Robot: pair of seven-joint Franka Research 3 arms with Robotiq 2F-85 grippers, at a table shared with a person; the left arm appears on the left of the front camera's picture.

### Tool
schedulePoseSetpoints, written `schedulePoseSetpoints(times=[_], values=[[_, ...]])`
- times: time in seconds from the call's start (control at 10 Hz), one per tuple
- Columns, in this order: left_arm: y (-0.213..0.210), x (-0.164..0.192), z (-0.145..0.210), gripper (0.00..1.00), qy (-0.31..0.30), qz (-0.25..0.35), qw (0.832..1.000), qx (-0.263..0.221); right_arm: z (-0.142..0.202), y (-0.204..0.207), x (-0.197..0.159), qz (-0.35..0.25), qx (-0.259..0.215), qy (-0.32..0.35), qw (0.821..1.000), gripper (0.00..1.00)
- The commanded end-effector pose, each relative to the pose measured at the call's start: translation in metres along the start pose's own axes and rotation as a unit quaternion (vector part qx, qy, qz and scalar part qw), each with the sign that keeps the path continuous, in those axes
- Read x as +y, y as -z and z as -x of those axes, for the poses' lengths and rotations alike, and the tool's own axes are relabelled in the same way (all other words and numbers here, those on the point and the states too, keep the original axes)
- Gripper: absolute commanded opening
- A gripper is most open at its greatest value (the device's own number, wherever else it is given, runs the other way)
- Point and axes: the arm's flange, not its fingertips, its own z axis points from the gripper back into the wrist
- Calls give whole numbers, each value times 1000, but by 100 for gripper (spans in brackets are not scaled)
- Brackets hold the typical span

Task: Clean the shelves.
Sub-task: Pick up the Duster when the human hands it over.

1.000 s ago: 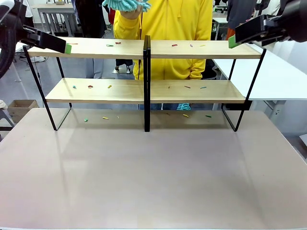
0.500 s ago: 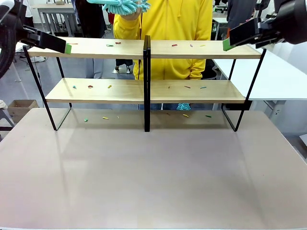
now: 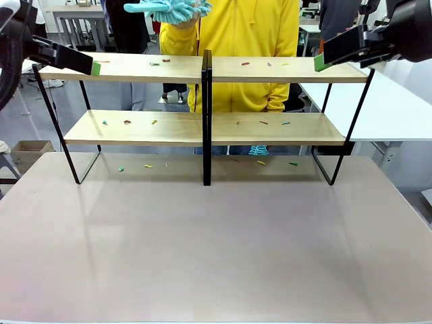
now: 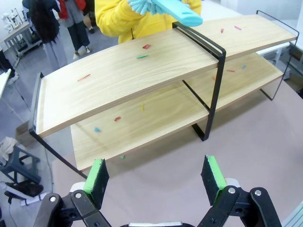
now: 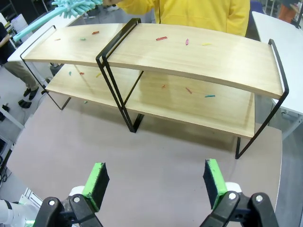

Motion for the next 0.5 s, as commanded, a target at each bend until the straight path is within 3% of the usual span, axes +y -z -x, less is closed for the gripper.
schedulePoseSetpoints(times=[0.0, 0.2, 0.3, 0.4], values=[[-1, 1, 0, 100, 1, -6, 1000, 0, 0, -1, -1, 1, -1, 2, 1000, 100], [0, 0, 0, 100, 0, 0, 1000, 0, 0, -1, -1, 1, -1, 2, 1000, 100], [4, 9, -17, 100, -22, 89, 996, 9, 0, -1, -1, 1, -1, 2, 1000, 100], [9, 34, -38, 100, -78, 180, 980, 34, 0, -1, -1, 1, -1, 2, 1000, 100]])
